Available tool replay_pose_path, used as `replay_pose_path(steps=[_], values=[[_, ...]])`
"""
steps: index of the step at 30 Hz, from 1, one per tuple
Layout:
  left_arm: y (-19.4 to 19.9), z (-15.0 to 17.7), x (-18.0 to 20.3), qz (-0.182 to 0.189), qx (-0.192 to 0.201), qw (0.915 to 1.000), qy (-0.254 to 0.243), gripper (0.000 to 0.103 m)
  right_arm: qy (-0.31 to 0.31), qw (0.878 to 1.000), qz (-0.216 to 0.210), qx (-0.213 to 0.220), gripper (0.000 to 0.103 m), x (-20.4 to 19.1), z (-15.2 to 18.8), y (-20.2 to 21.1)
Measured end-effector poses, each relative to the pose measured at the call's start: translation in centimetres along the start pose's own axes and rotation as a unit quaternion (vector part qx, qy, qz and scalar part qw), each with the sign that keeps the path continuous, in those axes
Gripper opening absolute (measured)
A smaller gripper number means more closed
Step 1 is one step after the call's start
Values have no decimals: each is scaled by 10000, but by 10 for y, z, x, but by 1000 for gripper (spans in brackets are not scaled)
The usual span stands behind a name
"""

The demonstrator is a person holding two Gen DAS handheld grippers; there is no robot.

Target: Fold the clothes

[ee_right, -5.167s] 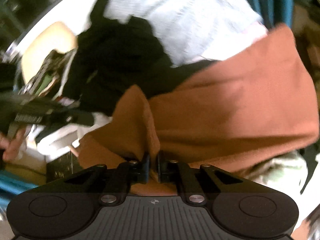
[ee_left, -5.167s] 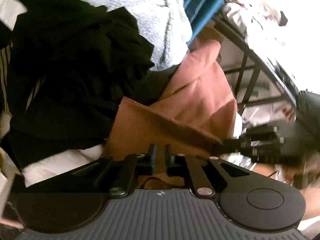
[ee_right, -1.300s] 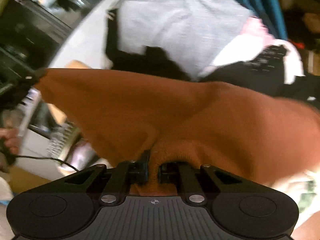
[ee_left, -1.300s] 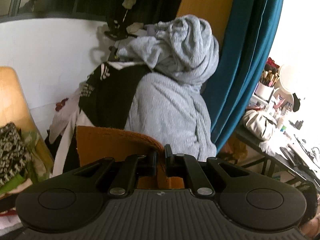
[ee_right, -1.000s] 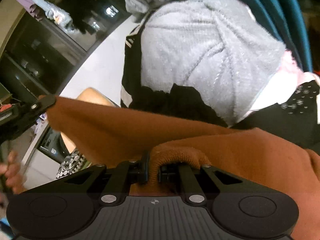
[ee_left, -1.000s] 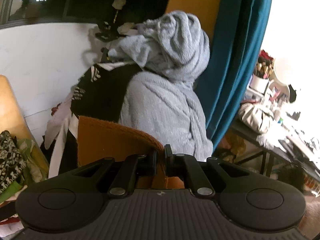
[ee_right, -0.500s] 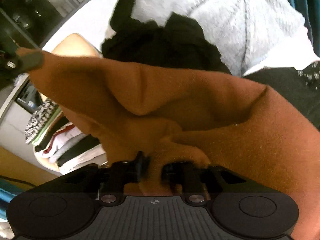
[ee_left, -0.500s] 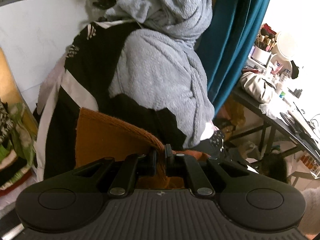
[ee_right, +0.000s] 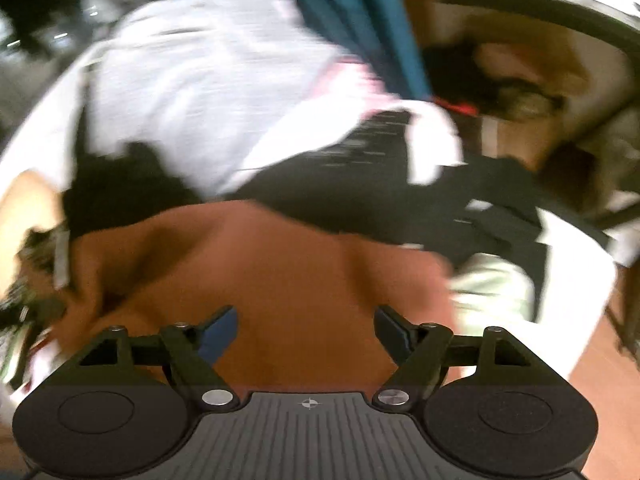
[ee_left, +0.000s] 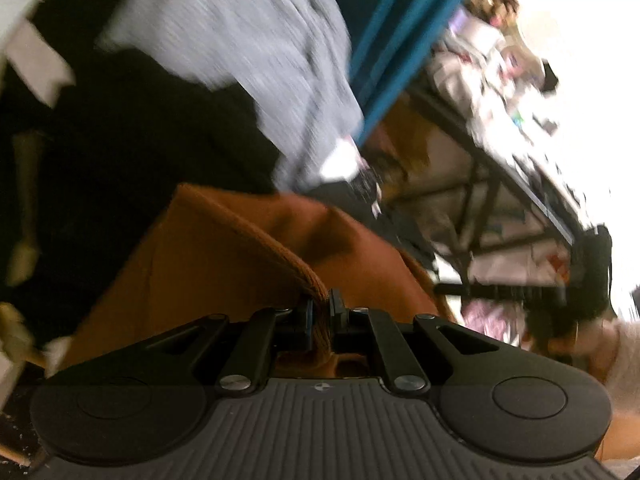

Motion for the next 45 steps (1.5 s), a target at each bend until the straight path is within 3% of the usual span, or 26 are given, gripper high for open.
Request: replay_pose_path(steps=[3,7,16,20,27,28,30,31,32,33,37,39,45], values=[[-31,4,0,-22,-222,9998,3,8,-348,9990,294,37,87,30,2,-9],[-46,8,0,-117,-407,9990,-131,9,-410,9984,375,-128,88,41,6,-23],[-45,11,-1,-107,-474,9988,-76,9,232,9982,235,-504,93,3,17,-46],[-43,13,-4,-85,-511,9986,-77,10,486,9966,382,-550,94,1,20,-47],[-48,19,-4,-130,-585,9981,-142,10,239,9966,401,-679,98,13,23,-61],[-48,20,-4,-137,-598,9980,-140,10,178,9966,327,-736,91,11,24,-63],[-48,20,-5,-143,-606,9980,-125,10,107,9969,152,-761,50,4,22,-59],[-48,20,-6,-143,-606,9980,-116,10,115,9971,33,-758,40,-2,21,-55],[-48,20,-6,-153,-611,9980,-107,10,166,9970,-146,-742,20,-9,20,-49],[-48,20,-7,-169,-613,9979,-104,10,220,9967,-322,-715,16,-17,18,-43],[-51,22,-8,-221,-641,9976,-104,10,382,9933,-834,-702,18,-48,14,-32],[-53,23,-6,-227,-665,9974,-183,11,432,9926,-801,-806,43,-55,12,-43],[-56,26,-4,-281,-764,9961,-346,11,424,9914,-479,-1146,48,-55,22,-86]])
Point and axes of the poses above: each gripper's, at about its wrist camera, not at the fingertips, and y roughly against the way its jaws point, x to its right, z to its underside, the point moved 5 cm from there along -y, roughly the way its jaws point, and after that the axes turned 4 degrees about -x, right-handed, at the moved point
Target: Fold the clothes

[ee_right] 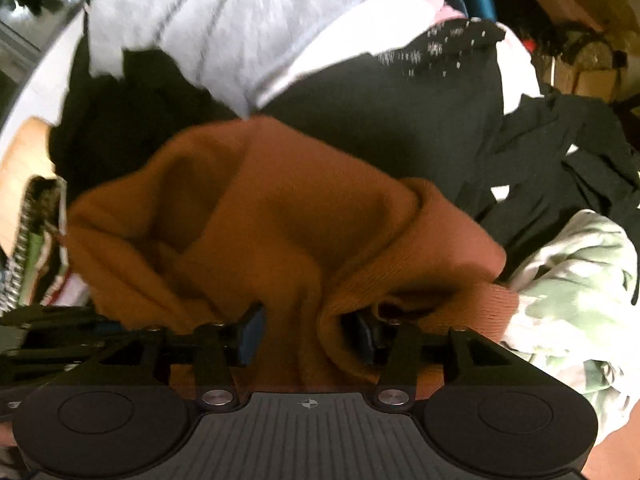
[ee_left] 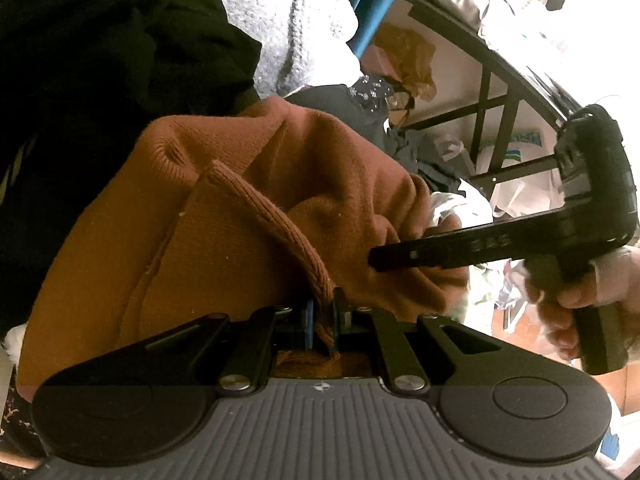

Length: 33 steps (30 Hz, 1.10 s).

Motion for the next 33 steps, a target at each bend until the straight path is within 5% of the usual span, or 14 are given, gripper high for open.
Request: replay_pose_path(steps=[3,10,14,20,33], values=[[1,1,0,-5,12,10000,25,11,-67,9998,-170,28,76,-11,0,-1],[-3,5,4,-65,-8,9999,-116,11,-373,9992,-159,23,86,-16,-5,-11],[-4,7,10,-133,-42,9996,-261,11,-693,9976,-29,-37,102,-16,-14,-31],[-3,9,11,-37,-83,9997,-232,13,-827,9965,29,-87,102,-21,-16,-32],[-6,14,12,-30,-100,9997,-227,13,128,9996,-129,-236,102,-33,-5,-26]])
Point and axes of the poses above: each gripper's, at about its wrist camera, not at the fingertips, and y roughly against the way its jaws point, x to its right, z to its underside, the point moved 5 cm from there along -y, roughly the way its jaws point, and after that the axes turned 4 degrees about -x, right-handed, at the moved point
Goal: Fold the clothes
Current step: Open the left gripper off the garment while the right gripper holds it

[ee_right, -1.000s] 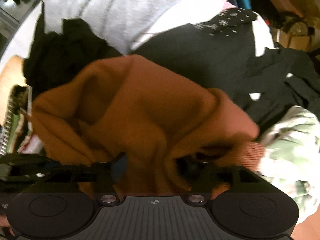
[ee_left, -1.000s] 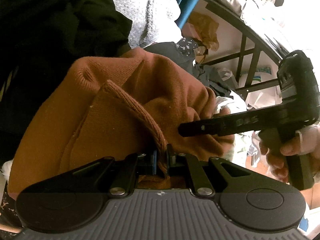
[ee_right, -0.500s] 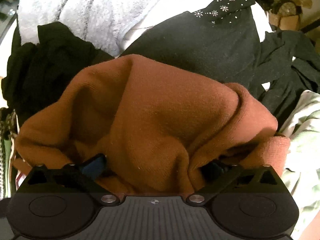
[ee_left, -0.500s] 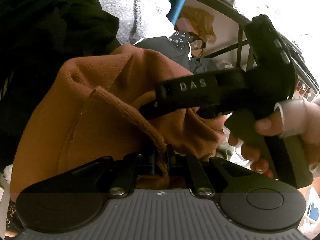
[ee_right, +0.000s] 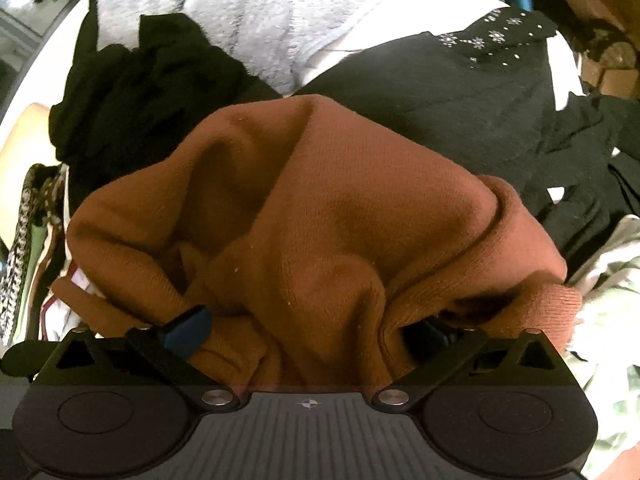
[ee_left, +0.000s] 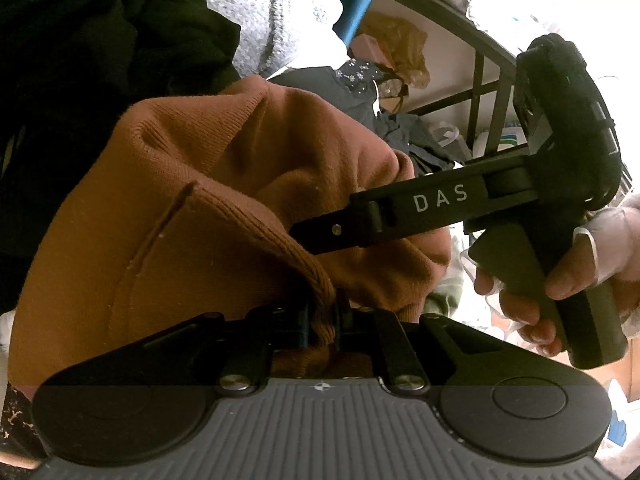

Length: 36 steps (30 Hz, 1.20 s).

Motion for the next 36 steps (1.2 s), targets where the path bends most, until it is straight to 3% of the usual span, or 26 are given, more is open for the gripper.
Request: replay_pose_path(steps=[5,10,17,21,24,27,30,33,36], values=[[-3,6,6,101,-147,9998,-77,20,354,9989,271,-122,102,-2,3,-11],[9,12,11,263,-160,9994,-172,39,406,9980,470,-69,102,-3,4,-19],[58,30,-12,545,164,9981,221,44,439,9979,479,-39,102,-3,5,-18],[92,38,-40,270,477,9974,467,56,467,9978,459,-37,102,-2,6,-17],[103,37,-71,-201,566,9967,537,58,490,9978,449,-46,102,-2,6,-16],[95,23,-105,-635,538,9954,466,58,498,9977,447,-51,102,-2,6,-16],[74,7,-127,-718,420,9965,114,61,514,9977,435,-39,102,-1,7,-15],[48,-3,-145,-598,220,9980,-53,69,532,9977,420,-20,102,-1,9,-13],[29,-6,-156,-168,-1,9999,36,77,529,9977,412,16,102,0,10,-13]])
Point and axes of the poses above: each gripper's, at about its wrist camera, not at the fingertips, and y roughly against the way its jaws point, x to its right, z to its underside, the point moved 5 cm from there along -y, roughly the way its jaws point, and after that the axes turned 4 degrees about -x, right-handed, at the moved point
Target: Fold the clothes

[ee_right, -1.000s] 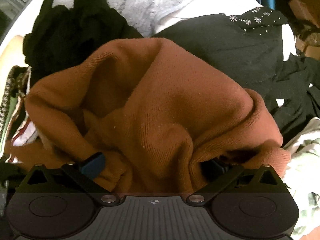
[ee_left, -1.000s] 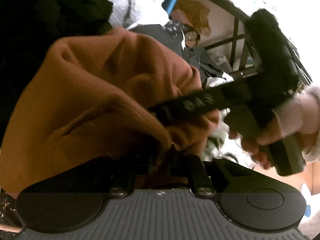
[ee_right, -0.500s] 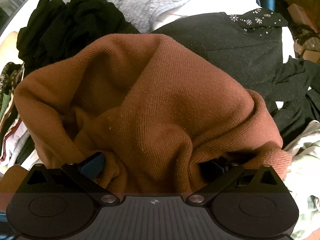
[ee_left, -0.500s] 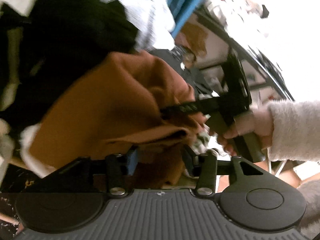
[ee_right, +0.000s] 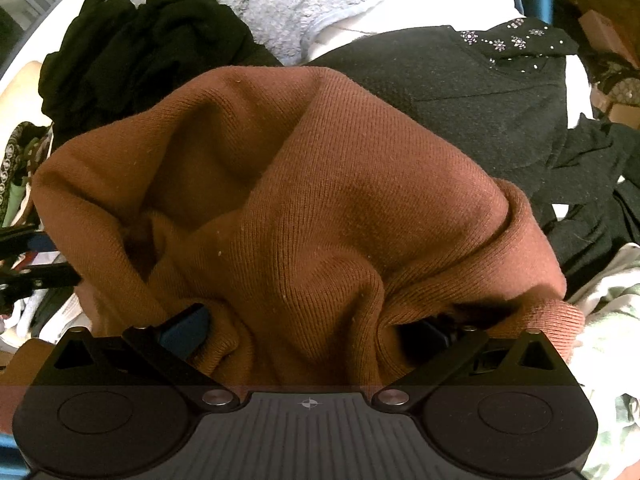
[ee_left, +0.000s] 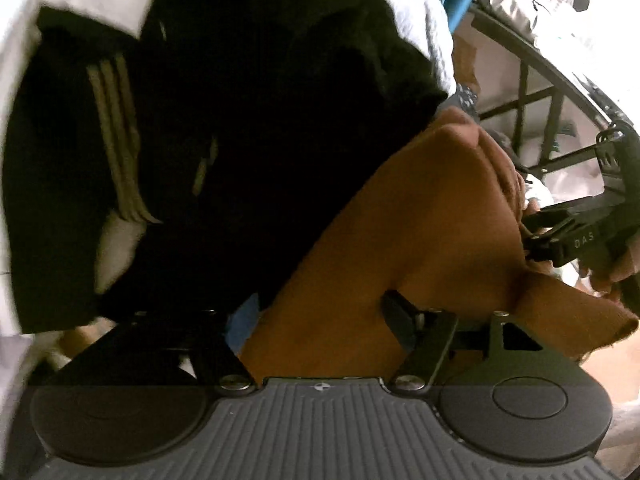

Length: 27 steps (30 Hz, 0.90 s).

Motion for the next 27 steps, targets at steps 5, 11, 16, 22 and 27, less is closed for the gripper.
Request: replay_pose_path(steps=[5,11,16,22,27], values=[[-11,-1,9,452,-27,9989,92,73,-35,10000,-10,49,102,1,2,1],[-6,6,53,1030,-390,9923,-562,49,-79,10000,-32,47,102,3,2,4],[-31,-3,45,560,-465,9968,-324,56,-94,9999,-9,69,102,2,2,5],[-55,-6,47,469,-648,9967,-100,86,-106,9997,17,242,102,2,6,10],[-72,-6,46,274,-802,9963,115,103,-206,9989,92,405,102,1,8,13]])
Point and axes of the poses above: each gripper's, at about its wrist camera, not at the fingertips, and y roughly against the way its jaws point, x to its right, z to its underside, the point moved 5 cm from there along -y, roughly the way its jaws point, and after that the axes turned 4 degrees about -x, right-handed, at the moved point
